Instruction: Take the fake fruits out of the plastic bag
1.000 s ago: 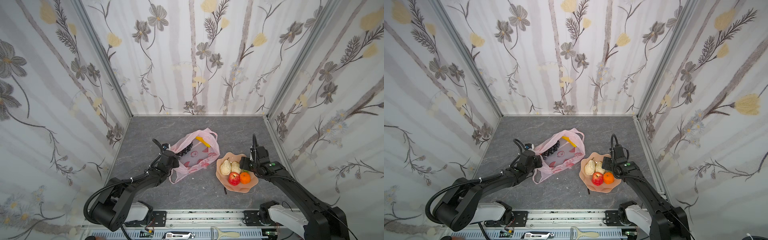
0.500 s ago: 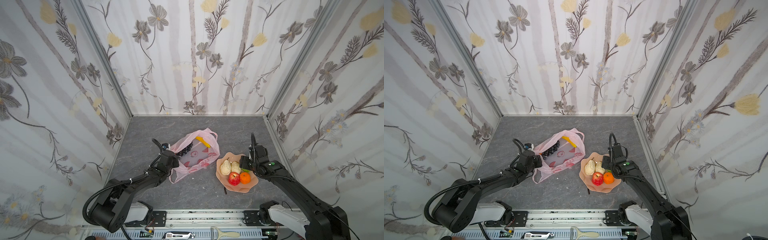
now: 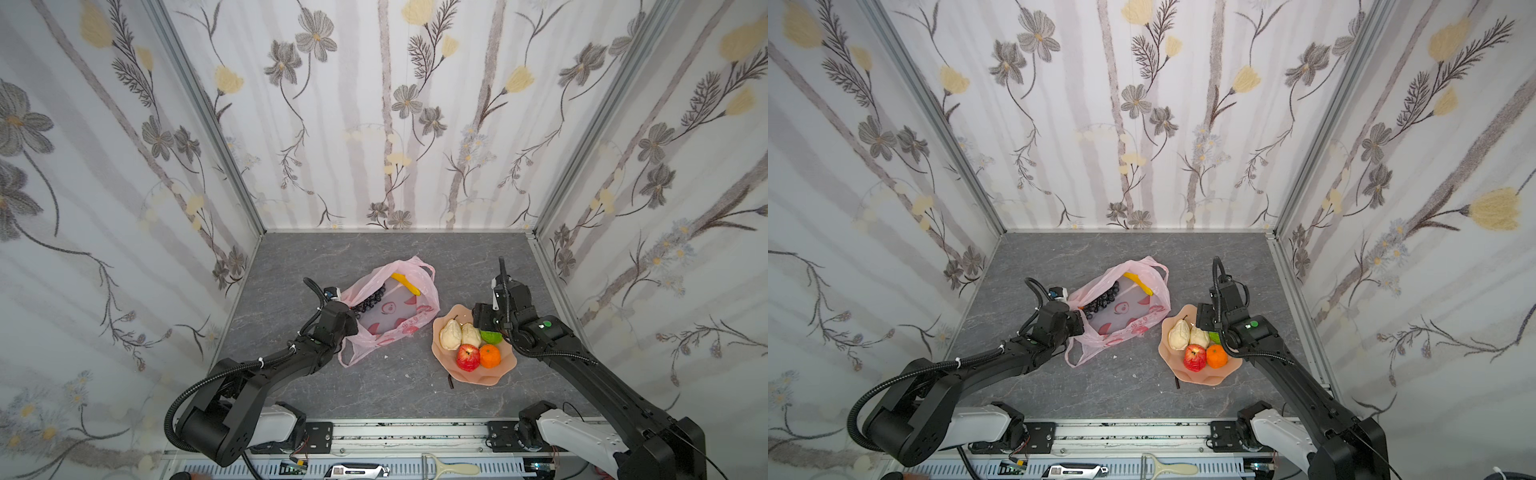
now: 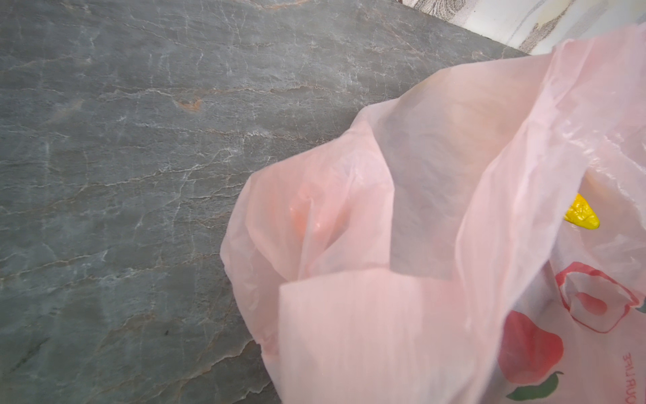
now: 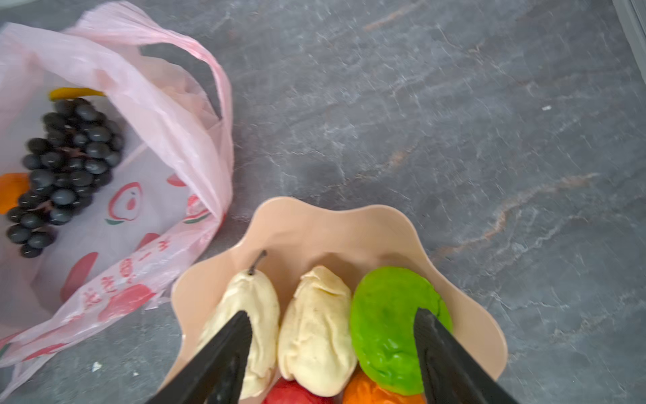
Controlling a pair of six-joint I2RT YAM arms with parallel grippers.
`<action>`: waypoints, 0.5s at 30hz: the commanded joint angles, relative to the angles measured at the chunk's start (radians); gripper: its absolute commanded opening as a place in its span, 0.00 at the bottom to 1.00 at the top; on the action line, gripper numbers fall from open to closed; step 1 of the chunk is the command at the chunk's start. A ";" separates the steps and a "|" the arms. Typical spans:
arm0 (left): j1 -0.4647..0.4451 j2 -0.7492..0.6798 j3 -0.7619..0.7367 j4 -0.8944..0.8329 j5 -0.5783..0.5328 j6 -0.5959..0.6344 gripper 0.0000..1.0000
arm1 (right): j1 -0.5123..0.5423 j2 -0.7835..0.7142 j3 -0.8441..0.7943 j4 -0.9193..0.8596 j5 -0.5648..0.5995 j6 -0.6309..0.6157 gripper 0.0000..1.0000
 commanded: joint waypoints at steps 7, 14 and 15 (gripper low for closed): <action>-0.011 -0.019 0.010 -0.019 0.087 -0.081 0.08 | 0.245 0.147 0.125 0.220 -0.077 0.015 0.73; -0.012 -0.183 -0.066 -0.108 0.049 -0.185 0.08 | 0.423 0.438 0.245 0.430 -0.210 0.035 0.71; -0.011 -0.202 -0.084 -0.110 0.046 -0.201 0.08 | 0.437 0.477 0.257 0.455 -0.237 0.038 0.70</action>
